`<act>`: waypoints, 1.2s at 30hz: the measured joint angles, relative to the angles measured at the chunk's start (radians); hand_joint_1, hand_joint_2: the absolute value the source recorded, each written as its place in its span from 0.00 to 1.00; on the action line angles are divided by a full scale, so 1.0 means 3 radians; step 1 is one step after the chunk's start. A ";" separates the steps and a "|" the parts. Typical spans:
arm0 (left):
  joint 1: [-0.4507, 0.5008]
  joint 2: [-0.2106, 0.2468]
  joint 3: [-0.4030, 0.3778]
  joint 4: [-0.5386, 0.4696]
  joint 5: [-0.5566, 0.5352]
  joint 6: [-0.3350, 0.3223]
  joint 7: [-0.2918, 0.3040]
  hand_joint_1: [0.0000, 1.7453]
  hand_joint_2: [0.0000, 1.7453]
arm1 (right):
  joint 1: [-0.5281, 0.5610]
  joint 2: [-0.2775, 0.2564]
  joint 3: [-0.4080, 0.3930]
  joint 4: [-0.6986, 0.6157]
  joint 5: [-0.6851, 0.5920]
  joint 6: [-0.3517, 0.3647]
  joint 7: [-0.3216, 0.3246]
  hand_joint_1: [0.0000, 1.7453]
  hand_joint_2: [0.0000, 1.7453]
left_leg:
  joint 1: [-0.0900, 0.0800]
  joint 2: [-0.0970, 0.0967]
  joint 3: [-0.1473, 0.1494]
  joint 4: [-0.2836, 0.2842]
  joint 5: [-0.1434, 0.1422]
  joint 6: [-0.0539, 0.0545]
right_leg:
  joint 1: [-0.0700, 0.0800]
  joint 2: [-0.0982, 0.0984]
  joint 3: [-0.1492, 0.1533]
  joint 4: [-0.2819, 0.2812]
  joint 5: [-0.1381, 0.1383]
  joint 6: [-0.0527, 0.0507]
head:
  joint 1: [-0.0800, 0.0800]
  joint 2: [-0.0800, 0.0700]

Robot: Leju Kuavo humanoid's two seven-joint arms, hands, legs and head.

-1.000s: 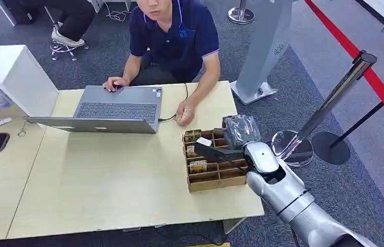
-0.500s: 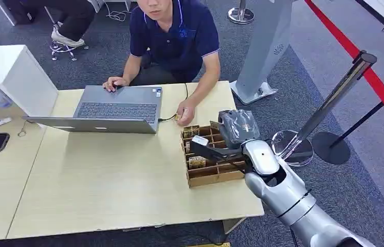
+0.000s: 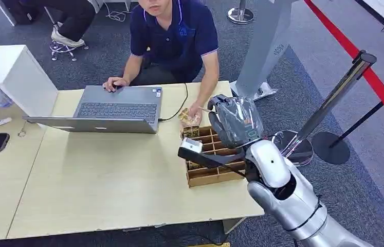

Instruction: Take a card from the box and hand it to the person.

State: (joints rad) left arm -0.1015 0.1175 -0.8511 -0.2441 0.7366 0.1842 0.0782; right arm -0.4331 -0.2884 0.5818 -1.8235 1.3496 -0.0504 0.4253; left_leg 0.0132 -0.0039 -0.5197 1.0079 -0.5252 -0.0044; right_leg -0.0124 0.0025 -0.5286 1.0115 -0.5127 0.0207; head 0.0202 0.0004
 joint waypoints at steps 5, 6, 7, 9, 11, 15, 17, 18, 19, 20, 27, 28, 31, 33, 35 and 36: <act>-0.0002 -0.0004 0.0000 0.0000 -0.0034 -0.0024 -0.0038 0.00 1.00 | -0.0049 0.0005 0.0065 0.0083 -0.0111 -0.0029 -0.0083 1.00 1.00 | 0.0000 -0.0001 -0.0002 0.0000 0.0000 0.0000 | 0.0000 -0.0002 0.0000 0.0000 0.0000 0.0000 | -0.0001 0.0000; -0.0005 -0.0005 -0.0001 -0.0001 -0.0048 -0.0027 -0.0042 0.00 1.00 | -0.0092 0.0018 0.0089 0.0186 -0.0139 -0.0060 -0.0109 1.00 1.00 | 0.0000 -0.0001 -0.0003 0.0000 0.0000 0.0000 | 0.0000 -0.0003 0.0000 0.0000 0.0000 0.0000 | 0.0000 0.0001; -0.0005 -0.0006 -0.0001 -0.0001 -0.0053 -0.0027 -0.0043 0.00 1.00 | -0.0112 0.0025 0.0103 0.0243 -0.0147 -0.0071 -0.0112 1.00 1.00 | 0.0000 -0.0001 -0.0002 0.0000 0.0000 0.0000 | 0.0000 -0.0003 0.0000 0.0000 0.0000 0.0000 | -0.0001 0.0001; -0.0005 -0.0006 -0.0001 -0.0001 -0.0060 -0.0027 -0.0043 0.00 1.00 | -0.0142 0.0038 0.0121 0.0352 -0.0159 -0.0089 -0.0132 1.00 1.00 | 0.0000 -0.0002 -0.0004 0.0000 0.0000 0.0000 | 0.0000 -0.0004 0.0000 0.0000 0.0000 0.0000 | 0.0000 0.0001; -0.0006 -0.0006 -0.0001 -0.0001 -0.0062 -0.0027 -0.0043 0.00 1.00 | -0.0184 0.0064 0.0146 0.0487 -0.0175 -0.0105 -0.0141 1.00 1.00 | 0.0000 -0.0002 -0.0003 0.0000 0.0000 0.0000 | 0.0000 -0.0004 0.0000 0.0000 0.0000 0.0000 | -0.0001 0.0000; -0.0005 -0.0008 -0.0002 -0.0009 -0.0072 -0.0030 -0.0042 0.00 1.00 | -0.0222 0.0102 0.0183 0.0717 -0.0194 -0.0151 -0.0161 1.00 1.00 | 0.0000 -0.0003 -0.0005 0.0000 0.0000 0.0000 | 0.0000 -0.0007 -0.0001 0.0000 0.0000 0.0000 | -0.0001 0.0001; -0.0006 -0.0009 -0.0003 -0.0009 -0.0081 -0.0032 -0.0042 0.00 1.00 | -0.0254 0.0116 0.0203 0.0822 -0.0193 -0.0168 -0.0168 1.00 1.00 | 0.0000 -0.0003 -0.0005 0.0000 0.0000 0.0000 | 0.0000 -0.0006 -0.0001 0.0000 0.0000 0.0000 | -0.0001 0.0000; -0.0006 -0.0009 -0.0003 -0.0010 -0.0086 -0.0032 -0.0042 0.00 1.00 | -0.0264 0.0123 0.0207 0.0876 -0.0189 -0.0175 -0.0168 1.00 1.00 | 0.0000 -0.0003 -0.0005 0.0000 0.0000 0.0000 | 0.0000 -0.0007 -0.0001 0.0000 0.0000 0.0000 | -0.0001 0.0001; -0.0006 -0.0009 -0.0003 -0.0011 -0.0088 -0.0032 -0.0042 0.00 1.00 | -0.0274 0.0132 0.0207 0.0928 -0.0186 -0.0181 -0.0167 1.00 1.00 | 0.0000 -0.0003 -0.0005 0.0000 0.0000 0.0000 | 0.0000 -0.0007 -0.0001 0.0000 0.0000 0.0000 | 0.0000 0.0001; -0.0005 -0.0009 -0.0003 -0.0011 -0.0089 -0.0032 -0.0042 0.00 1.00 | -0.0283 0.0140 0.0208 0.0980 -0.0180 -0.0184 -0.0167 1.00 1.00 | 0.0000 -0.0003 -0.0005 0.0000 0.0000 0.0000 | 0.0000 -0.0007 -0.0001 0.0000 0.0000 0.0000 | -0.0001 0.0000; -0.0005 -0.0009 -0.0003 -0.0019 -0.0103 -0.0032 -0.0048 0.00 1.00 | -0.0334 0.0181 0.0207 0.1278 -0.0133 -0.0298 -0.0159 1.00 1.00 | 0.0000 -0.0003 -0.0005 0.0000 0.0000 0.0000 | 0.0000 -0.0007 -0.0001 0.0000 0.0000 0.0000 | -0.0001 0.0001; -0.0005 -0.0009 -0.0003 -0.0019 -0.0104 -0.0032 -0.0048 0.00 1.00 | -0.0338 0.0186 0.0207 0.1311 -0.0131 -0.0314 -0.0159 1.00 1.00 | 0.0000 -0.0003 -0.0005 0.0000 0.0000 0.0000 | 0.0000 -0.0006 -0.0002 0.0000 0.0000 0.0000 | -0.0001 0.0001; -0.0005 -0.0009 -0.0004 -0.0019 -0.0114 -0.0034 -0.0046 0.00 1.00 | -0.0349 0.0202 0.0206 0.1391 -0.0080 -0.0374 -0.0140 1.00 1.00 | 0.0000 -0.0003 -0.0005 0.0000 0.0000 0.0000 | 0.0000 -0.0006 -0.0002 0.0000 0.0000 0.0000 | -0.0001 0.0000; -0.0006 -0.0011 -0.0004 -0.0019 -0.0117 -0.0033 -0.0043 0.00 1.00 | -0.0356 0.0222 0.0206 0.1448 -0.0019 -0.0398 -0.0113 1.00 1.00 | 0.0000 -0.0003 -0.0005 0.0000 0.0000 0.0000 | 0.0000 -0.0007 -0.0002 0.0000 0.0000 0.0000 | 0.0000 0.0000; -0.0005 -0.0014 -0.0004 -0.0019 -0.0122 -0.0032 -0.0044 0.00 1.00 | -0.0366 0.0238 0.0203 0.1507 0.0032 -0.0417 -0.0067 1.00 1.00 | 0.0000 -0.0003 -0.0005 0.0000 0.0000 0.0000 | 0.0000 -0.0007 -0.0002 0.0000 0.0000 0.0000 | -0.0001 0.0001; -0.0005 -0.0014 -0.0005 -0.0019 -0.0122 -0.0032 -0.0044 0.00 1.00 | -0.0369 0.0245 0.0202 0.1530 0.0052 -0.0426 -0.0055 1.00 1.00 | 0.0000 -0.0003 -0.0005 0.0000 0.0000 0.0000 | 0.0000 -0.0006 -0.0002 0.0000 0.0000 0.0000 | -0.0001 0.0001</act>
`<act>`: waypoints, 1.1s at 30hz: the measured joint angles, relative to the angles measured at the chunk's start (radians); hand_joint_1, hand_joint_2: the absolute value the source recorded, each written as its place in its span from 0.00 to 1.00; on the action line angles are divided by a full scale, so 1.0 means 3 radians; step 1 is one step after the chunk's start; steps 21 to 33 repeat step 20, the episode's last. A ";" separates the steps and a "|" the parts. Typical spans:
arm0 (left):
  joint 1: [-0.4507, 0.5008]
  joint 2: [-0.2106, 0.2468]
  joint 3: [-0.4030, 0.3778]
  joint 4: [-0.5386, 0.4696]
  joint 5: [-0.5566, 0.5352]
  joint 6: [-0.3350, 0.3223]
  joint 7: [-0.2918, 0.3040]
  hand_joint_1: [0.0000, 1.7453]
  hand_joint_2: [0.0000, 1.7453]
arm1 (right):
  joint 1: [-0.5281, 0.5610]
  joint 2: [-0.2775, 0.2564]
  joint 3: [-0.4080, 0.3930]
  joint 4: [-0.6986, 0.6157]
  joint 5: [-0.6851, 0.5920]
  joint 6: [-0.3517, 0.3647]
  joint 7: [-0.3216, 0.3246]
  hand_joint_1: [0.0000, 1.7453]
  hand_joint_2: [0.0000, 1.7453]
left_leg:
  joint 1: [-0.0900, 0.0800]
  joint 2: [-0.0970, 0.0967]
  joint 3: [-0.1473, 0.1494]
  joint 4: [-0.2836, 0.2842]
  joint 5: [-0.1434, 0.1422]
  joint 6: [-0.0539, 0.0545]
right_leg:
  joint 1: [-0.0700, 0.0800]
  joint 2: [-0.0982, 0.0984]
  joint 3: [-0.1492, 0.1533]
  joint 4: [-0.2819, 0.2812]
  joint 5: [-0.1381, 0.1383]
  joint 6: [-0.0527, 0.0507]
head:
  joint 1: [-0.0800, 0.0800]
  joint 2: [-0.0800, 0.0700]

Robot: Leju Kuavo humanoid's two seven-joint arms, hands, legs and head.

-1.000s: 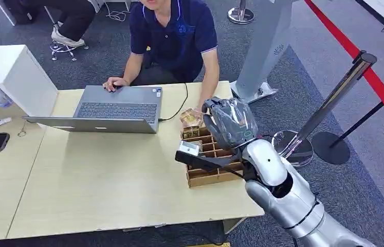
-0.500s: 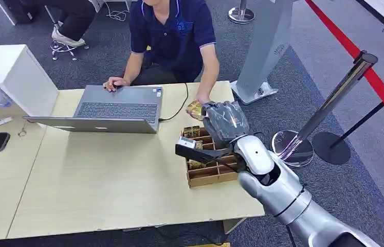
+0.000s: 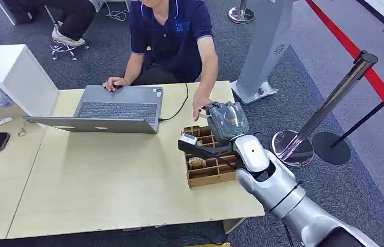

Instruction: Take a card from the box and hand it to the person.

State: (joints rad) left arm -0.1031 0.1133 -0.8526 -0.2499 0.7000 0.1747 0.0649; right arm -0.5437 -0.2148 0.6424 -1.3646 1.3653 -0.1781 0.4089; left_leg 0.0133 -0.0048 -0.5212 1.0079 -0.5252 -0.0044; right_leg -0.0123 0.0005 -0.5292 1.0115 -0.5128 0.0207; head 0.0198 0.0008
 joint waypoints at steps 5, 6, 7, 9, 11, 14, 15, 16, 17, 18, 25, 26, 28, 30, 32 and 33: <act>0.0000 -0.0009 -0.0019 0.0000 0.0000 0.0009 -0.0003 0.00 1.00 | -0.0003 0.0019 -0.0041 0.0108 0.0051 -0.0005 0.0101 1.00 1.00 | 0.0000 0.0000 0.0000 0.0000 0.0000 0.0000 | 0.0000 0.0000 0.0000 0.0000 0.0000 0.0000 | 0.0000 0.0000; 0.0000 -0.0010 -0.0022 0.0000 0.0000 0.0009 -0.0003 0.00 1.00 | -0.0002 0.0019 -0.0055 0.0121 0.0055 -0.0004 0.0116 0.59 1.00 | 0.0000 0.0000 0.0000 0.0000 0.0000 0.0000 | 0.0000 0.0000 0.0000 0.0000 0.0000 0.0000 | 0.0000 0.0000; 0.0001 -0.0013 -0.0023 0.0000 0.0000 0.0010 -0.0001 0.00 1.00 | -0.0002 0.0023 -0.0069 0.0134 0.0057 -0.0003 0.0129 0.21 1.00 | 0.0000 0.0000 0.0000 0.0000 0.0000 0.0000 | 0.0000 0.0000 0.0000 0.0000 0.0000 0.0000 | 0.0000 0.0000; 0.0001 -0.0014 -0.0037 0.0000 0.0001 0.0010 0.0004 0.00 1.00 | -0.0002 0.0033 -0.0104 0.0155 0.0056 0.0002 0.0159 0.00 1.00 | 0.0000 0.0000 0.0001 0.0001 0.0000 0.0000 | 0.0000 0.0000 0.0000 0.0000 0.0000 0.0000 | 0.0000 -0.0001; 0.0001 -0.0014 -0.0052 0.0000 0.0010 0.0010 0.0005 0.00 1.00 | 0.0005 0.0036 -0.0139 0.0172 0.0014 -0.0016 0.0174 0.00 1.00 | 0.0000 0.0000 0.0001 0.0001 0.0000 0.0000 | 0.0000 0.0000 0.0000 0.0000 0.0000 0.0000 | 0.0000 0.0000; 0.0001 -0.0015 -0.0055 0.0000 0.0033 0.0019 0.0013 0.00 1.00 | 0.0034 0.0065 -0.0200 0.0173 -0.0129 -0.0111 0.0141 0.00 1.00 | 0.0000 0.0001 0.0002 0.0001 0.0000 0.0000 | 0.0000 0.0000 -0.0001 0.0000 0.0000 0.0000 | 0.0000 0.0000; 0.0001 -0.0015 -0.0056 0.0000 0.0051 0.0029 0.0013 0.00 1.00 | 0.0054 0.0076 -0.0216 0.0162 -0.0206 -0.0141 0.0101 0.00 1.00 | 0.0000 0.0001 0.0002 0.0001 0.0000 0.0000 | 0.0000 0.0001 -0.0001 0.0000 0.0000 0.0000 | 0.0000 0.0000; 0.0000 -0.0015 -0.0056 0.0000 0.0078 0.0043 0.0014 0.00 1.00 | 0.0096 0.0092 -0.0234 0.0133 -0.0298 -0.0180 0.0046 0.00 1.00 | 0.0000 0.0001 0.0002 0.0001 0.0000 0.0000 | 0.0000 0.0001 0.0000 0.0000 0.0000 0.0000 | 0.0001 0.0000; 0.0001 -0.0015 -0.0056 0.0000 0.0102 0.0048 0.0021 0.00 1.00 | 0.0149 0.0113 -0.0253 0.0078 -0.0385 -0.0219 0.0004 0.00 1.00 | 0.0001 0.0000 0.0002 0.0001 0.0000 0.0000 | 0.0001 0.0000 0.0000 0.0000 0.0000 0.0000 | 0.0001 0.0000; 0.0003 -0.0015 -0.0056 0.0000 0.0125 0.0050 0.0028 0.00 1.00 | 0.0211 0.0130 -0.0254 0.0002 -0.0439 -0.0248 -0.0020 0.00 1.00 | 0.0001 0.0000 0.0002 0.0001 0.0000 0.0000 | 0.0001 0.0000 -0.0001 0.0000 0.0000 0.0000 | 0.0000 -0.0001; 0.0004 -0.0015 -0.0055 0.0000 0.0196 0.0076 0.0039 0.00 1.00 | 0.0357 0.0163 -0.0254 -0.0197 -0.0683 -0.0331 -0.0107 0.00 1.00 | 0.0001 0.0000 0.0001 0.0001 0.0000 0.0000 | 0.0001 0.0000 -0.0001 0.0000 -0.0001 0.0000 | 0.0000 0.0000; 0.0004 -0.0015 -0.0055 0.0000 0.0196 0.0076 0.0039 0.00 1.00 | 0.0357 0.0163 -0.0254 -0.0197 -0.0683 -0.0331 -0.0107 0.00 1.00 | 0.0001 0.0000 0.0001 0.0001 0.0000 0.0000 | 0.0001 0.0000 -0.0001 0.0000 -0.0001 0.0000 | 0.0000 0.0000; 0.0004 -0.0015 -0.0055 0.0000 0.0196 0.0076 0.0039 0.00 1.00 | 0.0357 0.0163 -0.0254 -0.0197 -0.0683 -0.0331 -0.0107 0.00 1.00 | 0.0001 0.0000 0.0001 0.0001 0.0000 0.0000 | 0.0001 0.0000 -0.0001 0.0000 -0.0001 0.0000 | 0.0000 0.0000; 0.0004 -0.0015 -0.0055 0.0000 0.0196 0.0076 0.0039 0.00 1.00 | 0.0357 0.0163 -0.0254 -0.0197 -0.0683 -0.0331 -0.0107 0.00 1.00 | 0.0001 0.0000 0.0001 0.0001 0.0000 0.0000 | 0.0001 0.0000 -0.0001 0.0000 -0.0001 0.0000 | 0.0000 0.0000; 0.0004 -0.0015 -0.0055 0.0000 0.0196 0.0076 0.0039 0.00 1.00 | 0.0357 0.0163 -0.0254 -0.0197 -0.0683 -0.0331 -0.0107 0.00 1.00 | 0.0001 0.0000 0.0001 0.0001 0.0000 0.0000 | 0.0001 0.0000 -0.0001 0.0000 -0.0001 0.0000 | 0.0000 0.0000; 0.0004 -0.0015 -0.0055 0.0000 0.0196 0.0076 0.0039 0.00 1.00 | 0.0357 0.0163 -0.0254 -0.0197 -0.0683 -0.0331 -0.0107 0.00 1.00 | 0.0001 0.0000 0.0001 0.0001 0.0000 0.0000 | 0.0001 0.0000 -0.0001 0.0000 -0.0001 0.0000 | 0.0000 0.0000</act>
